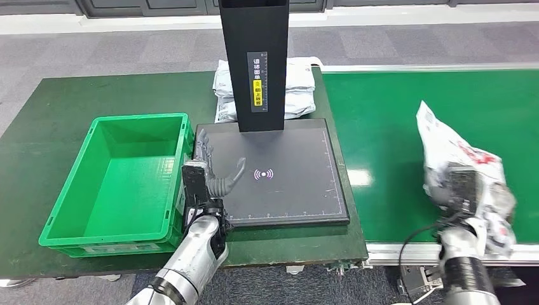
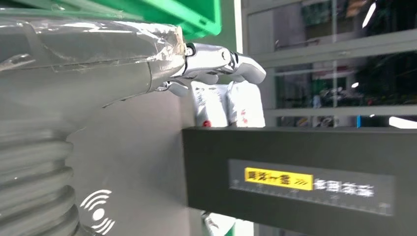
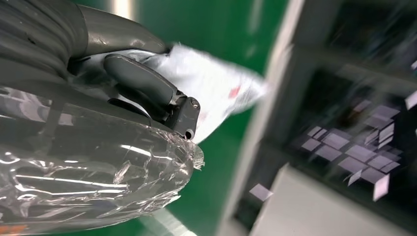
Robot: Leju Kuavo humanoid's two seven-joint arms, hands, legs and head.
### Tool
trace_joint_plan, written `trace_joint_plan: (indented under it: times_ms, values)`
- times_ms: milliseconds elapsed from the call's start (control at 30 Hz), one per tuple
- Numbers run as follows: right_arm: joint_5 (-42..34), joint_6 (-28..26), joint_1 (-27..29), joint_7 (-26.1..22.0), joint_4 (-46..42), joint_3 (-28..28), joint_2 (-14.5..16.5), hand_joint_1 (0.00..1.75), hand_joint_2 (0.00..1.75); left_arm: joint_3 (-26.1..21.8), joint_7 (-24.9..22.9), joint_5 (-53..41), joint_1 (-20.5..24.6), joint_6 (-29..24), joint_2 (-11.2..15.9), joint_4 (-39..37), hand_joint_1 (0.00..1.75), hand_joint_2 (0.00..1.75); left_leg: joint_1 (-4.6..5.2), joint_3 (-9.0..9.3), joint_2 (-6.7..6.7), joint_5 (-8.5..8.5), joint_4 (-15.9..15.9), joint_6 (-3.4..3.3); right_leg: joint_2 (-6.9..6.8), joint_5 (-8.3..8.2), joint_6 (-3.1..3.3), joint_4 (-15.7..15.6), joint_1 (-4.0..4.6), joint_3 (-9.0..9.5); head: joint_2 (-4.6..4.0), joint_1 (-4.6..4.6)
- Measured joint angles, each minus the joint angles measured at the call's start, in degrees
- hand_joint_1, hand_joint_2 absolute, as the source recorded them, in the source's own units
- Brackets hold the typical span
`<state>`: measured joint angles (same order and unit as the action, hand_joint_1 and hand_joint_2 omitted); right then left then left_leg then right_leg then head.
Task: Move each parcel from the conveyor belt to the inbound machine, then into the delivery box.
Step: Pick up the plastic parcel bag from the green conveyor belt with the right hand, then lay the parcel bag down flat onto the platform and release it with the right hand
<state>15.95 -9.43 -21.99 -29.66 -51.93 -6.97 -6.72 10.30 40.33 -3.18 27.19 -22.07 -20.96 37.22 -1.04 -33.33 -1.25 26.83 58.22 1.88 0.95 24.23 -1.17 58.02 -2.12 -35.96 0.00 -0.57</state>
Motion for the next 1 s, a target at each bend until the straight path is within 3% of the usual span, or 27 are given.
trace_joint_plan:
  times_ms: [133,233,567,833,1000]
  values:
    - [-0.51,0.98,-1.97,-1.02,-0.72,8.88,3.32,1.75,1.75,1.22,0.0,-0.44,-0.02,-1.45,0.01,2.09,0.0,1.75,-0.02,0.03,-0.14,-0.06,0.0,0.03,-0.12,-0.01,0.02,0.0,0.03,-0.01,0.0,-0.02]
    - [-0.01,1.46,-3.0,-1.04,-0.84,12.5,5.25,1.75,1.75,1.63,0.0,-0.59,-0.13,-1.89,0.19,3.02,0.0,1.75,-0.04,-0.07,-0.28,-0.11,-0.01,0.05,-0.25,-0.01,0.02,0.02,0.03,0.01,0.0,0.01]
    - [3.17,9.7,-6.95,-1.08,3.39,32.77,16.05,1.75,1.75,5.48,0.0,-0.23,0.88,-1.75,0.49,4.17,0.0,1.75,-0.15,-0.03,-0.17,-0.13,-0.03,0.2,-0.1,-0.01,0.07,0.04,0.17,-0.13,0.0,-0.01]
    - [1.01,12.14,-5.28,-1.85,4.77,40.76,16.8,1.75,1.75,6.92,-0.01,1.06,2.14,-0.68,0.5,3.24,0.0,1.75,-0.1,-0.06,-0.15,-0.11,0.0,0.19,-0.06,-0.02,0.06,0.0,0.11,-0.14,0.0,0.0]
    - [-0.19,11.9,-4.12,-1.91,4.81,42.86,16.73,1.75,1.75,7.09,0.0,1.6,2.91,-0.61,0.51,2.23,0.0,1.75,-0.11,-0.06,-0.11,-0.1,-0.01,0.2,-0.03,-0.02,0.06,0.0,0.12,-0.17,0.0,0.0]
